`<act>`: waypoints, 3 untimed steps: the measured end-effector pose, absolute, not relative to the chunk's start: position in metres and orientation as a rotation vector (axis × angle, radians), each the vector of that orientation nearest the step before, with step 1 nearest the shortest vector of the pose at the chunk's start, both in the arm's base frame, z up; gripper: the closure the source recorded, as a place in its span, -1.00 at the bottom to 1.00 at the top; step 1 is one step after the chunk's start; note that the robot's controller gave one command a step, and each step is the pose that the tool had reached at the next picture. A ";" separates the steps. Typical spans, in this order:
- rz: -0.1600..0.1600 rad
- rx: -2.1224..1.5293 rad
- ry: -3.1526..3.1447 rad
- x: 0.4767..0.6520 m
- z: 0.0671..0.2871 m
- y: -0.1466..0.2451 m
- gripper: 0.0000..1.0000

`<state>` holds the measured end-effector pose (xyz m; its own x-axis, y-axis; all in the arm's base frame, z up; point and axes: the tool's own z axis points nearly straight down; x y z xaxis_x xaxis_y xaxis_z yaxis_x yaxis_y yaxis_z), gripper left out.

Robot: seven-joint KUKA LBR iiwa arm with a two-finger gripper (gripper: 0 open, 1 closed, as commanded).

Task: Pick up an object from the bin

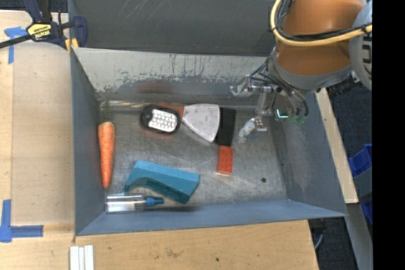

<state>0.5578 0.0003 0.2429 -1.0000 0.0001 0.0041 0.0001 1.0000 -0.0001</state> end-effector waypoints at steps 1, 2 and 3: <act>0.000 0.000 -3.146 0.559 0.247 0.000 -1.00; 0.001 0.082 -3.151 0.564 0.208 0.016 -1.00; 0.001 0.208 -3.143 0.575 0.155 0.036 -1.00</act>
Offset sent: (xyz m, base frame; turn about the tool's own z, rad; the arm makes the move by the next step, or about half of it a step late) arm 0.0097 0.0475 -0.1118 -0.1502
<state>0.5751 0.0364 0.1551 -0.9912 -0.1318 -0.0085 -0.1318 0.9913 -0.0010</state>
